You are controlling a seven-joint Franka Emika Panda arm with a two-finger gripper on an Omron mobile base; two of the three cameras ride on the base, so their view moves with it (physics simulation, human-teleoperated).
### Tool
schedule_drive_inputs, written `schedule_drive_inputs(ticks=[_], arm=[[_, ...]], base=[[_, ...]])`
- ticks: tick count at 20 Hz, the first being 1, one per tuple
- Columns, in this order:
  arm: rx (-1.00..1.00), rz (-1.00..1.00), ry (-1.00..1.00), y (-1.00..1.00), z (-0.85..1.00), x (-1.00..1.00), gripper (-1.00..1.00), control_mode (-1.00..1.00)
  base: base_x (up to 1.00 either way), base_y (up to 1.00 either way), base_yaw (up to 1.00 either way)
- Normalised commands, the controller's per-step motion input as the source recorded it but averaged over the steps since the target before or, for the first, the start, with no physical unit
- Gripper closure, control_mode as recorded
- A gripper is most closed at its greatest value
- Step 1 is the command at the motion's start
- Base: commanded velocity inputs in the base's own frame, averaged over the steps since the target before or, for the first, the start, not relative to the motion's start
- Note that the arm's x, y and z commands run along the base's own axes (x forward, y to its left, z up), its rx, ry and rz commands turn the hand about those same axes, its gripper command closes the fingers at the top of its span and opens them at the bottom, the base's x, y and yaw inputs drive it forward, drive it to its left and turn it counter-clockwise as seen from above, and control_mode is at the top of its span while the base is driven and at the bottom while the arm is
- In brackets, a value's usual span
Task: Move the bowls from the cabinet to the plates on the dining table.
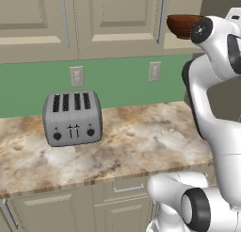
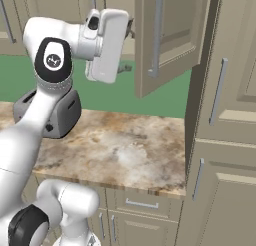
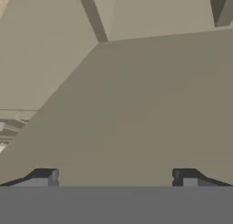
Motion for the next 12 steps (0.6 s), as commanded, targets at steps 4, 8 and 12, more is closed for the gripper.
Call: schedule_drive_inputs(ticks=[4, 8, 12], arm=[[0.0, -0.18, 0.02, -0.24, 0.08, -0.46, -1.0, -1.0], [0.0, -0.18, 0.02, -0.39, -0.01, -0.33, -1.0, -1.0], [0.0, -0.2, 0.0, -0.8, -0.35, -0.06, -1.0, -1.0]], base=[[0.0, 0.0, 0.0], [0.0, 0.0, 0.0], [0.0, 0.0, 0.0]])
